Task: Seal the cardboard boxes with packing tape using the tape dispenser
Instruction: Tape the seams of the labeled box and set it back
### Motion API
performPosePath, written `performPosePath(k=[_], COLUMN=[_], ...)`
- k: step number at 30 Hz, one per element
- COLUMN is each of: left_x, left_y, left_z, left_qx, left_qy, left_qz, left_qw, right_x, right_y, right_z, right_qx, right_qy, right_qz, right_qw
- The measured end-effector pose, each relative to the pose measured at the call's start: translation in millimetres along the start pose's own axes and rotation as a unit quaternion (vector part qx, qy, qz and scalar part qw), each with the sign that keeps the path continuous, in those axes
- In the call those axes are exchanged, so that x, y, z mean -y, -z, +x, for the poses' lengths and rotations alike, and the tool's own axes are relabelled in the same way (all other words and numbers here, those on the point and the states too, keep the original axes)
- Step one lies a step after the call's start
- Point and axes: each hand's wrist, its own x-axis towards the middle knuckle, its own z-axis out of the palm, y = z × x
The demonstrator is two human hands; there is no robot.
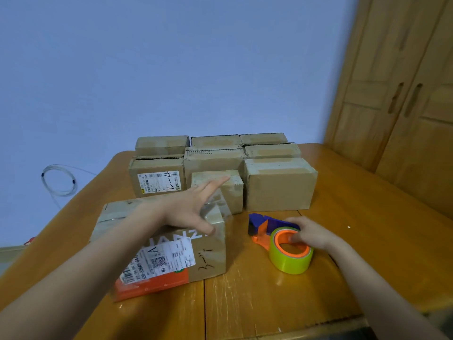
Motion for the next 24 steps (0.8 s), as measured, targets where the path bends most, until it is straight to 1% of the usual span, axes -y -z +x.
performPosePath(k=[1,2,3,4,5,6,7,8,9,11,13,14,16,21,24], left_x=[0.2,0.4,2.2,4.8,8.3,12.4,16.8,20.8,23.3,25.7,28.3,29.5,32.3,36.2,37.7], left_y=[0.0,-0.4,-1.3,-1.8,-2.0,-1.9,-1.9,-2.3,-3.5,-7.1,-10.2,-9.5,-7.3,-8.8,-10.1], left_z=[-1.9,-3.5,-4.7,-5.5,-6.3,-6.1,-6.8,-7.1,-8.1,-10.1,-10.0,-10.2,-11.7,-9.8,-9.5], left_qx=[0.009,0.013,0.011,0.000,-0.017,-0.035,-0.047,-0.052,-0.049,-0.042,-0.044,-0.045,-0.040,-0.041,-0.045], left_qy=[-0.014,-0.029,-0.038,-0.041,-0.036,-0.023,-0.004,0.016,0.033,0.053,0.052,0.048,0.043,0.036,0.039], left_qz=[-0.006,-0.013,-0.019,-0.023,-0.023,-0.023,-0.025,-0.024,-0.012,0.028,0.042,0.031,-0.003,-0.036,-0.056], left_qw=[1.000,0.999,0.999,0.999,0.999,0.999,0.999,0.998,0.998,0.997,0.997,0.997,0.998,0.998,0.997], right_x=[1.5,5.9,12.4,20.4,32.0,45.2,60.8,74.9,87.5,101.5,107.9,110.1,109.9,94.5,92.1], right_y=[-0.1,0.5,1.6,1.3,-1.1,-6.9,-16.0,-28.7,-42.2,-68.1,-86.9,-93.0,-104.7,-127.2,-129.7], right_z=[0.6,0.2,-2.7,-6.3,-11.8,-17.1,-22.5,-25.1,-25.3,-15.9,-3.3,1.2,8.3,13.8,14.7], right_qx=[-0.002,-0.010,-0.033,-0.075,-0.126,-0.174,-0.211,-0.227,-0.227,-0.237,-0.269,-0.282,-0.307,-0.373,-0.382], right_qy=[-0.008,-0.009,-0.010,0.011,0.059,0.126,0.201,0.265,0.309,0.364,0.379,0.377,0.375,0.400,0.409], right_qz=[-0.045,-0.117,-0.200,-0.257,-0.264,-0.223,-0.143,-0.060,0.007,0.096,0.163,0.188,0.198,0.144,0.119], right_qw=[0.999,0.993,0.979,0.963,0.954,0.951,0.946,0.935,0.923,0.896,0.870,0.862,0.852,0.825,0.820])
